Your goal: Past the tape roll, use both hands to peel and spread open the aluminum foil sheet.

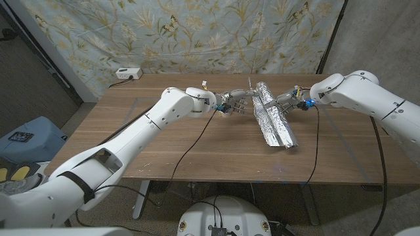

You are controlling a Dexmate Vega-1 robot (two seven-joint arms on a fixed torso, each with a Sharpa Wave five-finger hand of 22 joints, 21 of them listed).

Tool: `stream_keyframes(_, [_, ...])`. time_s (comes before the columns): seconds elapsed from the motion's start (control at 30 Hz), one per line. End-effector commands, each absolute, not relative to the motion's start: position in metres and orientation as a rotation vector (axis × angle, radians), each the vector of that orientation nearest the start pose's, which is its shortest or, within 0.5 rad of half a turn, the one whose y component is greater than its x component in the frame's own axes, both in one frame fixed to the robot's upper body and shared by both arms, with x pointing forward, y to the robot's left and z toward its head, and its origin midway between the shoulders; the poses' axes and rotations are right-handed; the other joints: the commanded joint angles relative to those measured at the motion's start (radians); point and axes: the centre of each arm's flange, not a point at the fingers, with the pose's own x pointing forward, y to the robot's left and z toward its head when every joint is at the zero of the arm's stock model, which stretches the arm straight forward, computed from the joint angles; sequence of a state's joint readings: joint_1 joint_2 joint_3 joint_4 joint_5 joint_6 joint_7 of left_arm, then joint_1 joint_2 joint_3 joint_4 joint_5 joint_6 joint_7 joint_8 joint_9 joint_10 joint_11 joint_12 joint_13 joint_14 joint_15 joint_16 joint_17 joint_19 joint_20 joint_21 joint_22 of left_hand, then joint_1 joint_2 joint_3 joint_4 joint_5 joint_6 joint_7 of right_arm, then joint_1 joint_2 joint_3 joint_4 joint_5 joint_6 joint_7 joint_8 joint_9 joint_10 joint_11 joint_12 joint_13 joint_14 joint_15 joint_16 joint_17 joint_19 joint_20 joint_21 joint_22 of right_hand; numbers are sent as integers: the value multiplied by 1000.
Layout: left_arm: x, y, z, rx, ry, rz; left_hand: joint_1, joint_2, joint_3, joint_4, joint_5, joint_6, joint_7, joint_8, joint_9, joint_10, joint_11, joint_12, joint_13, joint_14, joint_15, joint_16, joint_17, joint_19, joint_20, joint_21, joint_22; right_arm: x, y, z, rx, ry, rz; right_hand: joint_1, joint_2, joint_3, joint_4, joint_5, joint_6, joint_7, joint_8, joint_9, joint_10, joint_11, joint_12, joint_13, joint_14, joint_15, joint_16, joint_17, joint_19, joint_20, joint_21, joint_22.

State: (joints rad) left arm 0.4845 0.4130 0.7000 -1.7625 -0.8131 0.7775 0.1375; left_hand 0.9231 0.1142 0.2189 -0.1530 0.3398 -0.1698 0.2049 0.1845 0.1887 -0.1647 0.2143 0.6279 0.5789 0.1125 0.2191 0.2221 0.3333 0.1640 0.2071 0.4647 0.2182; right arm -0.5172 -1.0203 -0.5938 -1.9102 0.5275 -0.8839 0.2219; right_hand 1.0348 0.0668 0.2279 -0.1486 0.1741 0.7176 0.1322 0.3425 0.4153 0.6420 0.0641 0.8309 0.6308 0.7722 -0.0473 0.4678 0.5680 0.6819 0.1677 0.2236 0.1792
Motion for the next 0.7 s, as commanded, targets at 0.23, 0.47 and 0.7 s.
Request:
stream_keyframes(0.23, [595,25,48,234,-39,-572,107,19,9,-4,109,-18,8,9,6,-11,1,88,47,51,-1,28,58,23,1,79,2,587,-289,58,-759,101,304,43,50,6,2,3,13,1,-8,6,33,-26,100,76,11,-2,-6,7,9,-1,0,2])
stream_keyframes(0.47, [594,20,45,227,-37,-557,215,18,49,-16,126,64,11,11,9,63,-1,152,83,142,-17,76,89,87,2,128,1,588,-292,59,-756,94,301,43,51,7,2,3,13,1,-10,6,32,-27,99,74,12,-4,-9,8,9,-1,-1,2])
stream_keyframes(0.7, [594,18,42,224,-30,-546,340,22,134,-12,167,113,14,6,7,125,-2,210,147,233,-40,126,127,122,3,227,9,587,-296,59,-747,93,293,44,52,8,1,3,14,0,-11,7,34,-29,100,74,12,-4,-9,11,10,-1,-2,2])
